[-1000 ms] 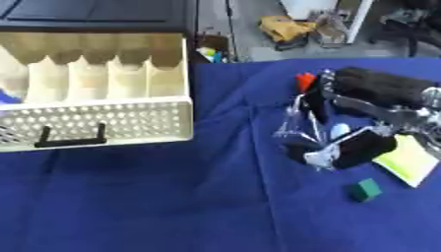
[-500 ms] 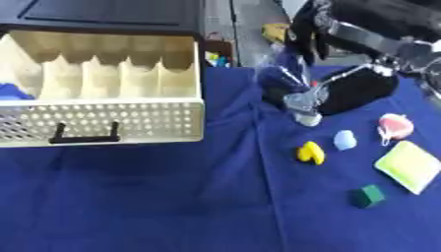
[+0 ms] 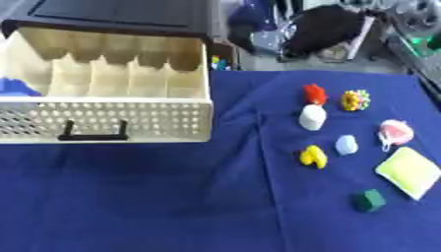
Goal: Pick up objects from table and place into drawer.
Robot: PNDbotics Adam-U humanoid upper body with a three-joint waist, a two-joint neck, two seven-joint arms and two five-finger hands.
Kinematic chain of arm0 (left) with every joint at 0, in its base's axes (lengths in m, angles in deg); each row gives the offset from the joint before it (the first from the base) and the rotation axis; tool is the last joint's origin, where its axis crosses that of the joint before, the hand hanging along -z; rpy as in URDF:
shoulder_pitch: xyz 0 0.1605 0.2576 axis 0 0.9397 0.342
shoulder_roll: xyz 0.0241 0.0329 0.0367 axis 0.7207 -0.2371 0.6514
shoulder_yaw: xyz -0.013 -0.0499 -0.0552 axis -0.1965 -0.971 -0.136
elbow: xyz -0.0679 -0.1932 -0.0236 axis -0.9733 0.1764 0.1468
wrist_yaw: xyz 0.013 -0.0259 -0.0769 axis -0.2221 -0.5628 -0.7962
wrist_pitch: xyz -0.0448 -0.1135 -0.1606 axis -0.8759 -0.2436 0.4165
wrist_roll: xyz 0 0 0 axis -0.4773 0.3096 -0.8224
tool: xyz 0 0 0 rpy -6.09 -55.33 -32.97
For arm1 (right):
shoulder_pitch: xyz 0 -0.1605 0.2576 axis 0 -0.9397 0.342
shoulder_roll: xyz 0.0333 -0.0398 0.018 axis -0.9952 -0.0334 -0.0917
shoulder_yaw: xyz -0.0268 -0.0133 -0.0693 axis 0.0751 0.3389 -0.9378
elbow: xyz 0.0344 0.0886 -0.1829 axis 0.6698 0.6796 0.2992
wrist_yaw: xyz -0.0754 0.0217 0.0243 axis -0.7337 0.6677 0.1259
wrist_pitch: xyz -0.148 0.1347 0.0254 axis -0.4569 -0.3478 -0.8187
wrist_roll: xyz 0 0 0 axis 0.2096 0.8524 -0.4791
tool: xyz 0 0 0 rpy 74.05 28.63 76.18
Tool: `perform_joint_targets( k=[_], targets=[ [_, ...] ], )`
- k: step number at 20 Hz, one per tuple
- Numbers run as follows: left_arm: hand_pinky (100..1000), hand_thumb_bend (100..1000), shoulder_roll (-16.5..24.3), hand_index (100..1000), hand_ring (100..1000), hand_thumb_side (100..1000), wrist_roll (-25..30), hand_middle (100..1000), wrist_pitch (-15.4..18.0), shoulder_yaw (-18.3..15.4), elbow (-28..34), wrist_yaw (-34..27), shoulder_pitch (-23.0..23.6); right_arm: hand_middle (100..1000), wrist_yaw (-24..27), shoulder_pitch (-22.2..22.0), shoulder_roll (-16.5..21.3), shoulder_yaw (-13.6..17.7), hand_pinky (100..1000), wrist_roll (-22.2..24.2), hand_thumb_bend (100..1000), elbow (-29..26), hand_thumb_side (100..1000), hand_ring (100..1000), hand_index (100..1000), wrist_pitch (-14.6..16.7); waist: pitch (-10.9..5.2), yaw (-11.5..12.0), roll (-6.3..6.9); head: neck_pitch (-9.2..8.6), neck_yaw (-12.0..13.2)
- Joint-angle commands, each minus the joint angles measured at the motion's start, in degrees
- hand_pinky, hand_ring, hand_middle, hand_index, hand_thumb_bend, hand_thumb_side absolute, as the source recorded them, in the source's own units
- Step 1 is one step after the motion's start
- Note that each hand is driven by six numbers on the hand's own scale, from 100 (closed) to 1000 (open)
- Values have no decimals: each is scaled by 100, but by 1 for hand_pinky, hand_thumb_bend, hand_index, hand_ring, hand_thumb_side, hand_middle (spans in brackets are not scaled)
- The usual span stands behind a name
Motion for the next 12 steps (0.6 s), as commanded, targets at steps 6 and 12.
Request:
perform_joint_targets(
  k=[6,12],
  targets=[
    [395,321,121,738,533,956,101,504,26,62,75,-57,-167,326,-494,508,-698,443,394,-277,495,1079,588,486,476,-158,56,215,-24,-202,-314],
    [393,321,87,737,533,955,158,503,22,107,75,-85,-269,335,-630,718,-1158,594,421,-432,557,1877,587,497,490,15,175,342,-46,-274,-426]
  ],
)
